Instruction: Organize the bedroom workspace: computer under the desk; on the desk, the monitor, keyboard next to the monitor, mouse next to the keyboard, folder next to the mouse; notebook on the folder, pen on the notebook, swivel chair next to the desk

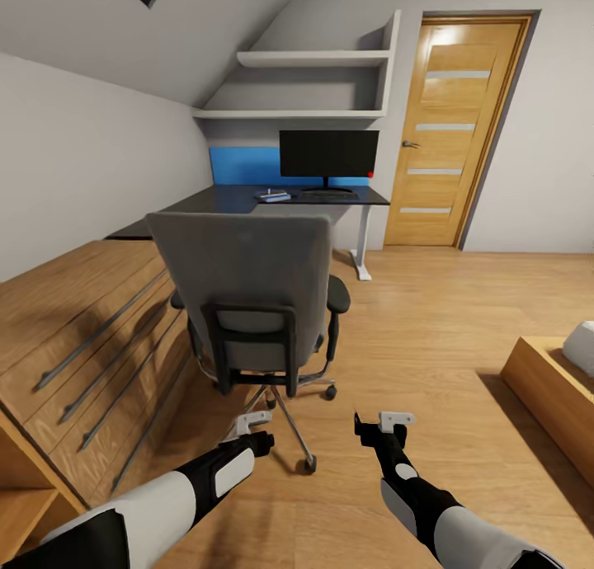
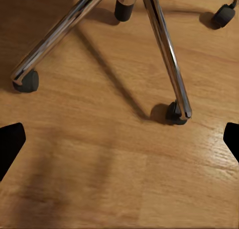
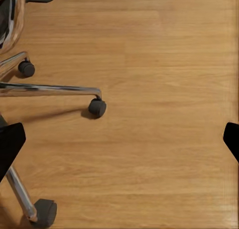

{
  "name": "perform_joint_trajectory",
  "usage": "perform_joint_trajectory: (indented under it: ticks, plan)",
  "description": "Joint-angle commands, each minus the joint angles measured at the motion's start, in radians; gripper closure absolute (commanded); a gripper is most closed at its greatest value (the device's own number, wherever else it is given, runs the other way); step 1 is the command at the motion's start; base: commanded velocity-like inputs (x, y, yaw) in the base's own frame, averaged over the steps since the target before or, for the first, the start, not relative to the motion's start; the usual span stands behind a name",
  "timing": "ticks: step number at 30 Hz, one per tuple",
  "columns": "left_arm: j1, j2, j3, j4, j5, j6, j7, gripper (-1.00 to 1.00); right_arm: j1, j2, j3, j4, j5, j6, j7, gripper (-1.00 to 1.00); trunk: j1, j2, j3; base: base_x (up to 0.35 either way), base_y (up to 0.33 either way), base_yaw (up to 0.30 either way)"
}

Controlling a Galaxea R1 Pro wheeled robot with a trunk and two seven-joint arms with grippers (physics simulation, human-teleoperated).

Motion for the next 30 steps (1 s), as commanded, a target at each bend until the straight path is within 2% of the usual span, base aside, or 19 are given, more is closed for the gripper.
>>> perform_joint_trajectory:
  ticks: [1,8,11,12,18,22,25,30]
  plan:
    - [-0.001,0.003,-0.005,-0.001,0.003,0.003,0.008,-1.0,-0.001,0.0,0.008,0.0,-0.005,-0.003,-0.006,-1.0,-0.001,0.0,-0.001,-0.15,-0.012,0.0]
    - [-0.001,0.02,0.013,0.093,0.01,-0.018,0.012,-1.0,-0.001,-0.002,0.005,0.002,-0.007,-0.003,-0.008,-1.0,-0.001,0.0,-0.001,-0.036,-0.003,0.0]
    - [-0.001,0.039,0.053,0.107,0.044,-0.071,0.014,-1.0,-0.001,-0.004,0.004,0.002,-0.009,-0.003,-0.009,-1.0,-0.001,0.0,-0.001,-0.002,0.0,0.0]
    - [-0.001,0.05,0.076,0.111,0.064,-0.09,0.014,-1.0,-0.001,-0.004,0.003,0.002,-0.01,-0.003,-0.01,-1.0,-0.001,0.0,-0.001,0.0,0.0,0.0]
    - [-0.001,0.088,0.103,0.115,0.087,-0.109,0.015,-1.0,-0.001,-0.005,0.003,0.002,-0.011,-0.008,-0.011,-1.0,-0.001,0.0,-0.001,0.0,0.0,0.0]
    - [-0.001,0.116,0.123,0.115,0.134,-0.11,0.006,-1.0,-0.001,-0.006,0.002,0.002,-0.011,-0.009,-0.011,-1.0,-0.001,0.0,-0.001,0.0,0.0,0.0]
    - [-0.001,0.152,0.142,0.108,0.188,-0.108,-0.027,-1.0,-0.001,-0.006,0.002,0.002,-0.012,-0.009,-0.011,-1.0,-0.001,0.0,-0.001,0.0,0.0,0.0]
    - [-0.001,0.194,0.149,0.102,0.211,-0.101,-0.118,-1.0,-0.001,-0.008,0.002,0.004,-0.012,-0.009,-0.011,-1.0,-0.001,0.0,-0.001,0.0,0.0,0.0]
